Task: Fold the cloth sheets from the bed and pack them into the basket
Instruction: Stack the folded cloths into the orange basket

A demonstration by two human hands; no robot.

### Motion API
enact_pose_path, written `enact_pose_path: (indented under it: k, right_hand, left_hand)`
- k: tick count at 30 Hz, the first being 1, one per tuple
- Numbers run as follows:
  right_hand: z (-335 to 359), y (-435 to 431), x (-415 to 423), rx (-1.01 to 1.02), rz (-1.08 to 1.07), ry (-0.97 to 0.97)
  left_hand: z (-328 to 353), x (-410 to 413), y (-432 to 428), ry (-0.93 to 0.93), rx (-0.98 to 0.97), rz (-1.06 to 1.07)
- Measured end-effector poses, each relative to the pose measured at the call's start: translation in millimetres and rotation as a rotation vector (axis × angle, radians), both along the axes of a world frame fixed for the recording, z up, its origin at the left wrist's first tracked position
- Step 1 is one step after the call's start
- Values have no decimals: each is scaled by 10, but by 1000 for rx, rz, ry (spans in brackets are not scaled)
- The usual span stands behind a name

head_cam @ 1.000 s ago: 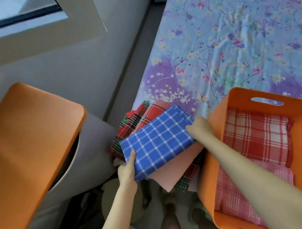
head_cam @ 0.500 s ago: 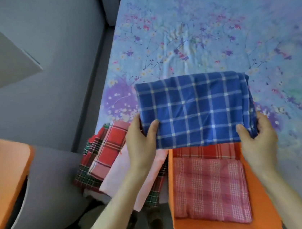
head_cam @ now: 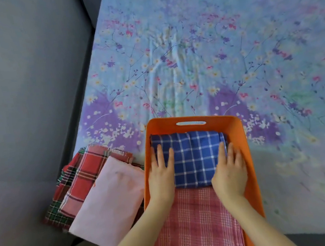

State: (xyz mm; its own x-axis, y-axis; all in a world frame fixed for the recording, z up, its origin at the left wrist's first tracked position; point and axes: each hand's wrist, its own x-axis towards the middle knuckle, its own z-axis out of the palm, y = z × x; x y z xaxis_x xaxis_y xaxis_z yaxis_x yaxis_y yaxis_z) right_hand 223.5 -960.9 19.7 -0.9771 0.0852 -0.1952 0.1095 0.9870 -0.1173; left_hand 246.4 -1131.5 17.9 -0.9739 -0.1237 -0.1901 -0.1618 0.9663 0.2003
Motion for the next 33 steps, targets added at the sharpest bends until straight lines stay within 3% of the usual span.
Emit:
enact_pose_path:
  k: [2,4,7,14,17,19,22,24,26,28,31,33]
  right_hand:
    - [-55,-7,-41,36,191,44]
    - [-172,-4,-105,64,303,-64]
    - [-409,68,-199,86,266,-270]
    - [-590,-21,-233,161,250,-339]
    - [-343,-127,-336,249,222,-473]
    - [-71,-298,-373,193,159,-432]
    - [321,-675,-225,-304,59,-12]
    - [599,-1098,-57,-613,169,251]
    - [756,-1621,136,-791,363,249]
    - [685,-2000,240,-838,506,-8]
    - [287,-2528,204,-527,521,-434]
    - [-56,-2687,50,-321,378,-504]
  left_hand:
    - [-159,37,21,-3,-77,-109]
    - [-333,39,18,-69,-156,-151]
    - [-494,-161,-30,-238,-81,-122]
    - [-643,-637,-138,-494,-38,-233]
    - [-316,-739,-199,-619,149,-215]
    - [78,-704,-305,-495,505,-60]
    - [729,-385,-607,-213,1071,184]
    - [892,-128,-1008,-37,1209,362]
    - [735,152,-1508,94,1093,643]
    - [435,442,-1868,121,870,988]
    - [47,1073,-2201,48,623,1301]
    - [-180,1437,-2249,-51,683,1394]
